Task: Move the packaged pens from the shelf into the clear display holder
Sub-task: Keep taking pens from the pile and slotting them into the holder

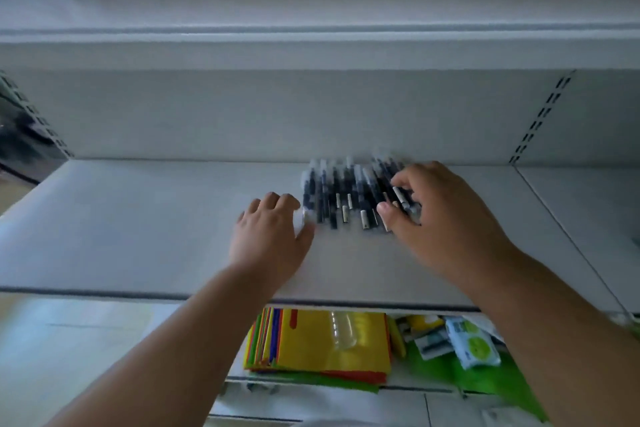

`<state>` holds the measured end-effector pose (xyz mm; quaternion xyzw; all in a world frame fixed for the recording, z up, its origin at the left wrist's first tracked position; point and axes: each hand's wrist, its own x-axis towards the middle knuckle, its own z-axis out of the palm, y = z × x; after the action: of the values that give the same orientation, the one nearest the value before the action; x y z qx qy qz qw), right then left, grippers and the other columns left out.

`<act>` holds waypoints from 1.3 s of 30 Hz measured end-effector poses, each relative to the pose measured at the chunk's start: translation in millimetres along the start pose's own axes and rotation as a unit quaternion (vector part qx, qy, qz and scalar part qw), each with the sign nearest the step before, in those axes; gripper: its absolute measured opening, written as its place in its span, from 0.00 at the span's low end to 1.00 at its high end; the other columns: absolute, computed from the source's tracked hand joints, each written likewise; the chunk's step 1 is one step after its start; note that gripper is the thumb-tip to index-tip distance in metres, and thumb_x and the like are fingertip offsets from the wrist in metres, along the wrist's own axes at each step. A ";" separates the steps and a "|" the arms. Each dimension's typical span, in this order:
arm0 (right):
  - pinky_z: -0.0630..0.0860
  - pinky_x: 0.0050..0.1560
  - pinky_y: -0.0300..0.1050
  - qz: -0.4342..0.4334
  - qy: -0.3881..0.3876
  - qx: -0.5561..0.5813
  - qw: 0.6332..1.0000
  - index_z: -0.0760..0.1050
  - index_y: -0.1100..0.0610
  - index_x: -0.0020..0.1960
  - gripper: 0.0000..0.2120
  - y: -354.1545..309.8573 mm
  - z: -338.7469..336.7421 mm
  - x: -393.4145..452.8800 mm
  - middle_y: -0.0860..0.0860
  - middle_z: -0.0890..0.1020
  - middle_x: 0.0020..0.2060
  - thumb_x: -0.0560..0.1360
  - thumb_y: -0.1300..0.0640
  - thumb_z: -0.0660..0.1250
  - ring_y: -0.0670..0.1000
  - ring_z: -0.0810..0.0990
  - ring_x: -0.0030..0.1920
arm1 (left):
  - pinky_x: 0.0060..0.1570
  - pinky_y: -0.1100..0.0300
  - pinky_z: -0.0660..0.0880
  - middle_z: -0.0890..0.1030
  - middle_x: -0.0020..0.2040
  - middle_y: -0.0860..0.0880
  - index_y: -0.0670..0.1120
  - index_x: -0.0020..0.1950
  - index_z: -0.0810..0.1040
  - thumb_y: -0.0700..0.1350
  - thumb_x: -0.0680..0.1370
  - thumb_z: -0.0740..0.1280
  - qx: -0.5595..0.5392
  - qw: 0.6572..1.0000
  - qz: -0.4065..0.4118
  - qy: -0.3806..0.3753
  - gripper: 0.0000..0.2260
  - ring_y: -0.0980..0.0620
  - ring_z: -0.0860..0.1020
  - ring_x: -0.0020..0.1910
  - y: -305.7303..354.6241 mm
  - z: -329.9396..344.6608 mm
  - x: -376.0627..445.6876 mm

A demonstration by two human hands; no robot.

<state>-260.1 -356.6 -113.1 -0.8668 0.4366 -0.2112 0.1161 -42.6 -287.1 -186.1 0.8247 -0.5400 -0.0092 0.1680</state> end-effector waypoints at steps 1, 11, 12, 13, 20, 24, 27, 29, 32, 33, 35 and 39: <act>0.73 0.53 0.47 0.013 0.000 -0.002 1.000 0.72 0.50 0.60 0.16 -1.6 1.3 -1.6 0.47 0.75 0.54 0.76 0.43 0.65 0.49 0.75 0.54 | 0.63 0.52 0.67 0.75 0.64 0.50 0.52 0.67 0.72 0.61 0.78 0.60 0.009 1.000 0.008 -0.015 0.21 0.46 0.71 0.65 -4.1 -0.2 6.6; 0.70 0.47 0.43 0.038 0.035 -0.007 0.999 0.74 0.52 0.60 0.17 -8.8 12.3 2.4 0.46 0.76 0.52 0.76 0.44 0.64 0.48 0.76 0.52 | 0.62 0.51 0.67 0.75 0.61 0.49 0.51 0.60 0.77 0.63 0.79 0.56 0.006 0.998 0.035 -0.055 0.21 0.45 0.70 0.63 -18.3 5.7 39.0; 0.69 0.47 0.42 0.037 0.040 -0.004 0.998 0.74 0.52 0.60 0.16 -8.4 12.8 3.4 0.45 0.76 0.52 0.76 0.44 0.64 0.48 0.75 0.52 | 0.62 0.51 0.68 0.75 0.60 0.48 0.50 0.59 0.77 0.62 0.78 0.56 -0.011 0.998 0.019 -0.058 0.21 0.45 0.70 0.62 -15.7 5.4 42.4; 0.68 0.46 0.42 0.037 0.045 -0.002 0.998 0.74 0.51 0.59 0.16 -8.3 13.4 4.2 0.45 0.75 0.51 0.76 0.44 0.65 0.47 0.75 0.52 | 0.62 0.50 0.68 0.75 0.60 0.48 0.50 0.59 0.77 0.62 0.77 0.57 -0.023 0.998 0.004 -0.062 0.21 0.45 0.70 0.62 -13.1 5.3 45.0; 0.64 0.41 0.30 0.029 0.055 0.002 0.998 0.75 0.51 0.57 0.14 0.2 14.5 8.1 0.42 0.74 0.47 0.76 0.45 0.65 0.43 0.73 0.48 | 0.51 0.53 0.72 0.78 0.52 0.46 0.46 0.52 0.76 0.55 0.75 0.61 0.011 0.998 -0.007 -0.061 0.15 0.45 0.74 0.52 -7.2 4.4 47.2; 0.64 0.42 0.29 0.024 0.058 0.009 0.998 0.75 0.51 0.57 0.14 2.9 16.2 14.5 0.41 0.74 0.46 0.76 0.45 0.66 0.43 0.73 0.48 | 0.37 0.57 0.67 0.73 0.42 0.46 0.44 0.51 0.76 0.52 0.76 0.61 0.055 0.996 -0.015 -0.063 0.13 0.45 0.71 0.40 -4.6 1.4 48.8; 0.64 0.42 0.29 0.018 0.056 0.011 0.998 0.75 0.52 0.57 0.13 5.3 17.3 16.7 0.42 0.75 0.47 0.76 0.46 0.66 0.44 0.74 0.48 | 0.38 0.56 0.66 0.76 0.45 0.44 0.44 0.52 0.76 0.50 0.78 0.59 0.061 0.996 -0.019 -0.064 0.12 0.44 0.70 0.40 -7.3 0.9 50.7; 0.64 0.41 0.30 0.018 0.052 0.010 0.998 0.75 0.51 0.57 0.13 9.0 18.8 16.5 0.43 0.75 0.47 0.76 0.46 0.65 0.44 0.74 0.48 | 0.37 0.56 0.65 0.78 0.47 0.43 0.46 0.49 0.74 0.49 0.79 0.58 0.046 0.997 -0.013 -0.055 0.09 0.44 0.70 0.40 -9.6 1.0 48.4; 0.65 0.40 0.32 0.027 0.046 0.018 0.998 0.75 0.51 0.57 0.13 13.9 23.3 17.2 0.42 0.74 0.45 0.76 0.46 0.66 0.43 0.73 0.46 | 0.34 0.55 0.65 0.75 0.40 0.46 0.45 0.46 0.70 0.49 0.80 0.55 0.003 0.999 -0.001 -0.032 0.09 0.43 0.72 0.38 -9.1 -1.8 39.6; 0.66 0.40 0.33 0.032 0.042 0.023 0.998 0.74 0.51 0.57 0.12 15.3 25.7 18.2 0.42 0.74 0.45 0.76 0.47 0.66 0.43 0.73 0.45 | 0.32 0.55 0.64 0.73 0.38 0.47 0.46 0.44 0.69 0.50 0.81 0.55 -0.020 1.000 0.004 -0.023 0.10 0.43 0.72 0.36 -7.9 -3.7 36.0; 0.71 0.40 0.39 0.045 0.024 0.025 0.998 0.74 0.52 0.55 0.11 16.7 32.8 20.7 0.43 0.75 0.45 0.76 0.47 0.67 0.44 0.74 0.44 | 0.29 0.55 0.62 0.72 0.34 0.48 0.47 0.39 0.67 0.50 0.81 0.55 -0.085 0.996 0.016 -0.004 0.12 0.45 0.71 0.33 -4.7 -8.5 25.8; 0.75 0.45 0.46 0.097 -0.031 0.005 0.995 0.72 0.51 0.51 0.12 15.6 54.5 24.9 0.46 0.75 0.43 0.75 0.45 0.67 0.49 0.76 0.43 | 0.28 0.55 0.62 0.70 0.28 0.48 0.48 0.34 0.65 0.49 0.81 0.59 -0.248 0.968 0.036 0.015 0.15 0.48 0.69 0.27 6.2 -18.2 -1.6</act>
<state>-232.5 -385.0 -160.7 -0.8258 0.5135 -0.1748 0.1540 -45.2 -283.1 -167.3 0.7371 -0.5476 -0.1242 0.3761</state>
